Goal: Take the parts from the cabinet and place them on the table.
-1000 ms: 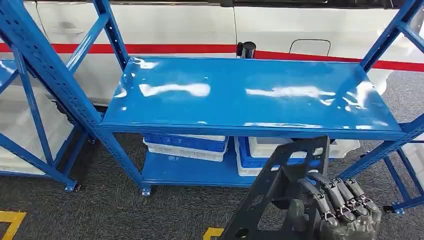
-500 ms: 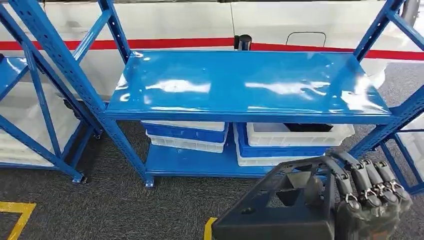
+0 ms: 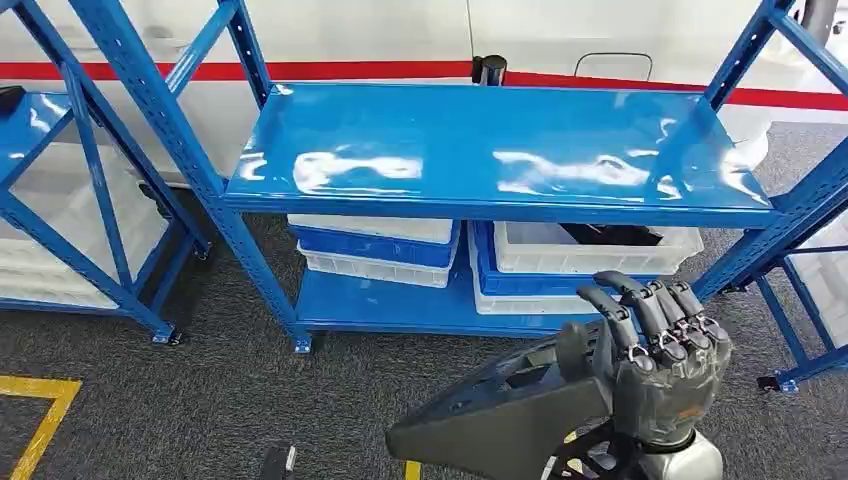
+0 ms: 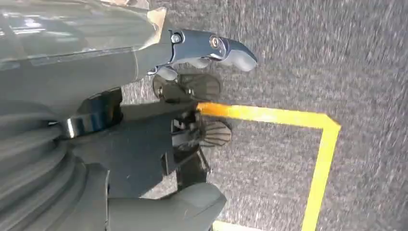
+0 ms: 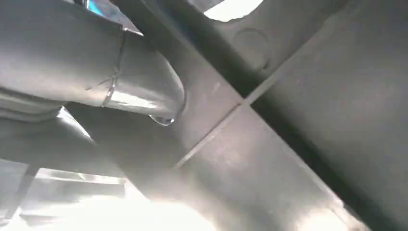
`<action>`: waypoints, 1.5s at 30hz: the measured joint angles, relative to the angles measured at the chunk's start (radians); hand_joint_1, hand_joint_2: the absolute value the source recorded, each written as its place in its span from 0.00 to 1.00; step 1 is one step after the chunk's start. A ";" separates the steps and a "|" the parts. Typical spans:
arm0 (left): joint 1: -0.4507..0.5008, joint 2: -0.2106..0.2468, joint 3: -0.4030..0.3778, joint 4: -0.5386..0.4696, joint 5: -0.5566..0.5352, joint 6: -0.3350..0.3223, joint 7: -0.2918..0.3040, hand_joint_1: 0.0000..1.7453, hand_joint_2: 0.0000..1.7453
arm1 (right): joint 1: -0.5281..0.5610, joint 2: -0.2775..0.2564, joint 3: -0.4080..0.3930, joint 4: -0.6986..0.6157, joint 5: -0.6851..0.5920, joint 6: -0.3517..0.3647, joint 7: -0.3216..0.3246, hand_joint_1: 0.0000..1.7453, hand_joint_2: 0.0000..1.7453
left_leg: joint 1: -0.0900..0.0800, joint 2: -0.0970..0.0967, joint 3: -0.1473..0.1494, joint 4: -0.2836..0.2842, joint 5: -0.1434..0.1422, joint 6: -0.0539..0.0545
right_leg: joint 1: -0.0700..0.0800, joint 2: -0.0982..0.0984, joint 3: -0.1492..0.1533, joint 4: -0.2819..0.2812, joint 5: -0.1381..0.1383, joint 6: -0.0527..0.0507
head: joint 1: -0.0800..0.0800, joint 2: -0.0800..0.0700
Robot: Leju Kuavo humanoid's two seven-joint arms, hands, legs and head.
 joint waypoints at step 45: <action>0.106 0.058 0.082 -0.009 0.057 0.023 -0.021 0.00 1.00 | -0.011 0.035 -0.065 0.250 -0.199 0.000 -0.237 1.00 0.00 | 0.007 0.014 -0.149 0.040 0.111 -0.034 | -0.040 0.019 0.079 0.029 -0.121 0.026 | 0.008 0.000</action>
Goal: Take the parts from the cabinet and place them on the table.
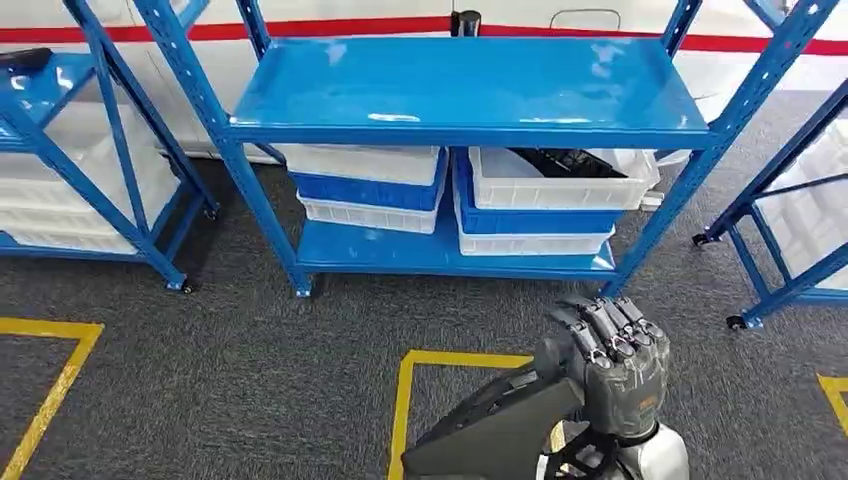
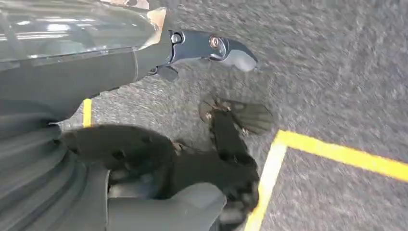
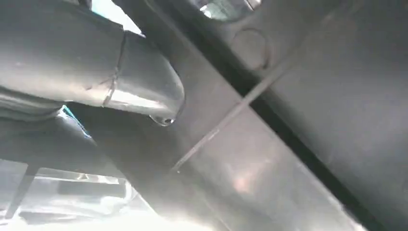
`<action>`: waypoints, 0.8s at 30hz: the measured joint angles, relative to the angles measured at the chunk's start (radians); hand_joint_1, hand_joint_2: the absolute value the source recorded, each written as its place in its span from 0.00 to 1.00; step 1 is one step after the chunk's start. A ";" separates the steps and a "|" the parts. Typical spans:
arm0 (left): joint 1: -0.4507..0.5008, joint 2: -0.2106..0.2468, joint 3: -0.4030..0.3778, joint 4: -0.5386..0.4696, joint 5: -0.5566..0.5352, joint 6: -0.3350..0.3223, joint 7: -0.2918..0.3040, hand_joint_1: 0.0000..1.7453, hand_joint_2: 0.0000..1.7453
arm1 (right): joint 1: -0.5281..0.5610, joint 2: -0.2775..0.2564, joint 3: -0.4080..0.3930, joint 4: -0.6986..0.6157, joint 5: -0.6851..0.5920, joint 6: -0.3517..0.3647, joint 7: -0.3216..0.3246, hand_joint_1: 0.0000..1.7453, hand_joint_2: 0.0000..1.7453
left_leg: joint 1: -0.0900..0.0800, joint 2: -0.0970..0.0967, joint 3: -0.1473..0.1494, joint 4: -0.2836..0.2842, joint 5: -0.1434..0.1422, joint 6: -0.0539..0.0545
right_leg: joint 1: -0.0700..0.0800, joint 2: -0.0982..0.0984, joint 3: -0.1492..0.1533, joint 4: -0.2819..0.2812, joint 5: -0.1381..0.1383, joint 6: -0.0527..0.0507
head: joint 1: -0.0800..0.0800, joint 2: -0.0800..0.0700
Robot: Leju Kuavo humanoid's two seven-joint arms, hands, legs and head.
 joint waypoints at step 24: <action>0.017 0.037 0.005 -0.001 -0.035 -0.033 0.056 0.00 1.00 | 0.028 0.028 -0.020 0.050 0.024 0.000 0.031 1.00 0.00 | -0.007 0.001 0.046 -0.027 -0.041 0.036 | 0.012 -0.004 -0.150 0.270 -0.022 -0.004 | 0.000 0.000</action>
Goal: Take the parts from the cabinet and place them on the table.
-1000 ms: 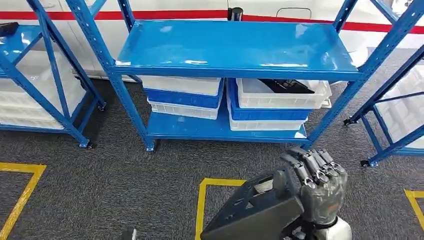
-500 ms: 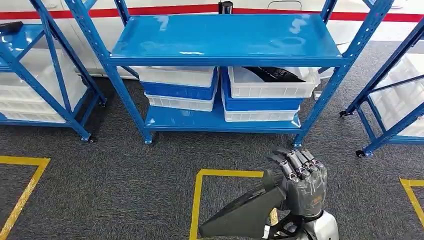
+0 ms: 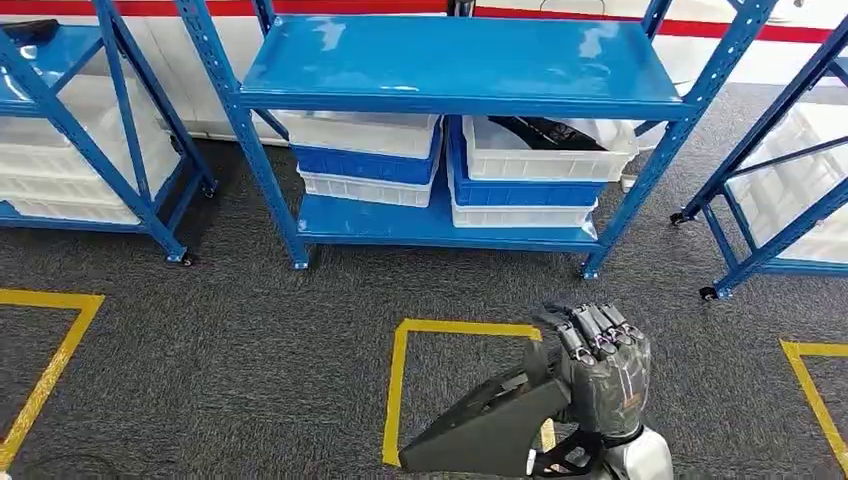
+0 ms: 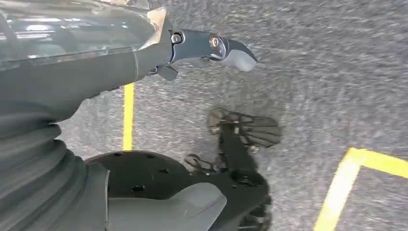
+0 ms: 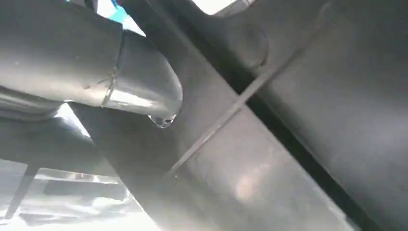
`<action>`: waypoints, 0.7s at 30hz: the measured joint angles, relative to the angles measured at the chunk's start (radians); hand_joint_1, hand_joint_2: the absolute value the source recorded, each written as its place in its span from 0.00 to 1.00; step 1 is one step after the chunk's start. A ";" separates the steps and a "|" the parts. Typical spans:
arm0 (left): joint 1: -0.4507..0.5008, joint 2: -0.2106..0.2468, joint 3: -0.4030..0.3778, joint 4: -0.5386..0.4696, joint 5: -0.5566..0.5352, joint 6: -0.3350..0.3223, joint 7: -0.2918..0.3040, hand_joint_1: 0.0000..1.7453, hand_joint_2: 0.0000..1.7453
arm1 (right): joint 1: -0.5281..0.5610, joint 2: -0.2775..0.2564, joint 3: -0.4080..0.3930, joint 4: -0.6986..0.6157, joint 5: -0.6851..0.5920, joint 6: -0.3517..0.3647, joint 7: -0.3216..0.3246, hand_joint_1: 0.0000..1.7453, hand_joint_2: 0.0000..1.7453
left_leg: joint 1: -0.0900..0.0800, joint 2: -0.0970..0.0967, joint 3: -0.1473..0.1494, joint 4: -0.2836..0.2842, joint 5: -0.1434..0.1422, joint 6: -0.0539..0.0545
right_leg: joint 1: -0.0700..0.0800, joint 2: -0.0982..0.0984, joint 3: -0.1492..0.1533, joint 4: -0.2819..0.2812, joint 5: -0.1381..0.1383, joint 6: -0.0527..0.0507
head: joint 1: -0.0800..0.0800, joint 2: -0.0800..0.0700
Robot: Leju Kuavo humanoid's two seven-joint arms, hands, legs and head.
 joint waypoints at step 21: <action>-0.098 -0.041 0.000 -0.022 0.014 0.035 -0.002 0.00 1.00 | -0.049 0.008 -0.004 0.037 -0.003 0.000 -0.013 1.00 0.00 | -0.005 -0.022 0.104 0.024 -0.108 -0.027 | 0.004 -0.006 0.049 -0.275 0.141 -0.029 | -0.007 0.000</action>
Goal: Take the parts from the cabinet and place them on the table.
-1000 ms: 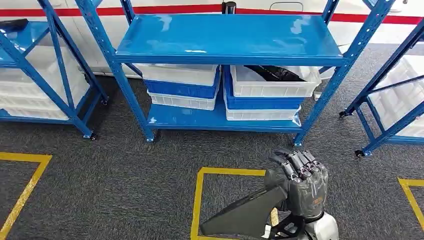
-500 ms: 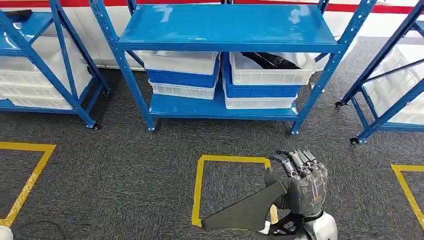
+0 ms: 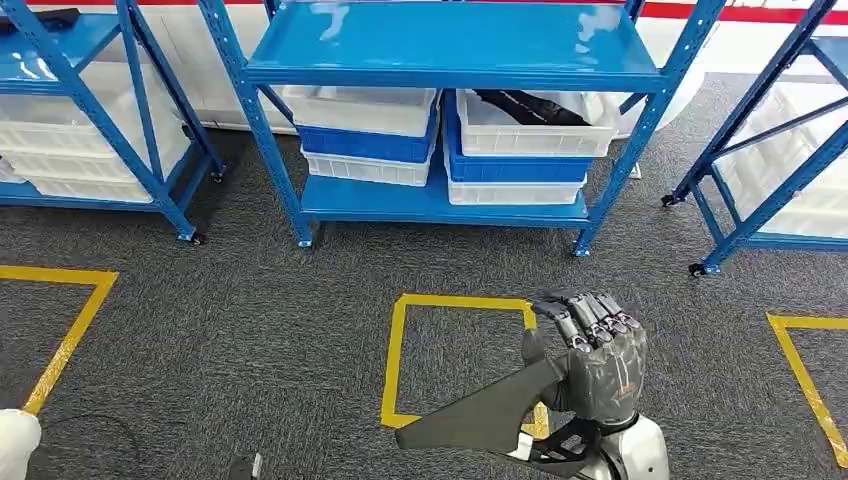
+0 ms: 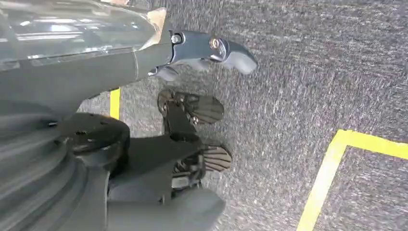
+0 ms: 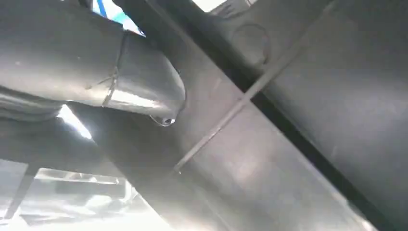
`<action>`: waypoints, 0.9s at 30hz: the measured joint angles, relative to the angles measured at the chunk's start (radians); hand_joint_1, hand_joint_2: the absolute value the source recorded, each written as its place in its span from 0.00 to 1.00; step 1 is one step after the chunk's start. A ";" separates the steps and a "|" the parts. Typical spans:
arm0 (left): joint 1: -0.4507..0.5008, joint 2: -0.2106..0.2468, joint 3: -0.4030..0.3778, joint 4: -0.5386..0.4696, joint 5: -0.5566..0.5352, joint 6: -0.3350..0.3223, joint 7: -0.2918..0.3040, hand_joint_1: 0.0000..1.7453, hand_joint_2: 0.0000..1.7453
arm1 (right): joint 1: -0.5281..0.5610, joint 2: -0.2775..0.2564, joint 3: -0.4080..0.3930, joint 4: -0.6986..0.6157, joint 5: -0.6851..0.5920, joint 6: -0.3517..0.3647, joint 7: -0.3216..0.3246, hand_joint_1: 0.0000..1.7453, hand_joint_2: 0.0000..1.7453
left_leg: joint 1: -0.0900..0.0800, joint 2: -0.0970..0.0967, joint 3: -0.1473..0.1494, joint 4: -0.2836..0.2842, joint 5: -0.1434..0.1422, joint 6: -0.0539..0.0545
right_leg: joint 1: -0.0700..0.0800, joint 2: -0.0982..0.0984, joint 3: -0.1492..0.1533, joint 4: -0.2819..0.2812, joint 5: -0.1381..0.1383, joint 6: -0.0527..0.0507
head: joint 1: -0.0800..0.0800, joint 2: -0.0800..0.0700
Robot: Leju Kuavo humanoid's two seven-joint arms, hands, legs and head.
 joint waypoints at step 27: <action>0.026 0.016 0.014 -0.006 0.031 -0.020 -0.056 0.00 1.00 | -0.093 -0.004 0.029 0.059 -0.007 0.000 0.075 1.00 0.00 | 0.018 0.009 -0.094 0.146 0.038 -0.027 | -0.003 0.000 0.034 -0.005 -0.037 -0.028 | -0.001 0.000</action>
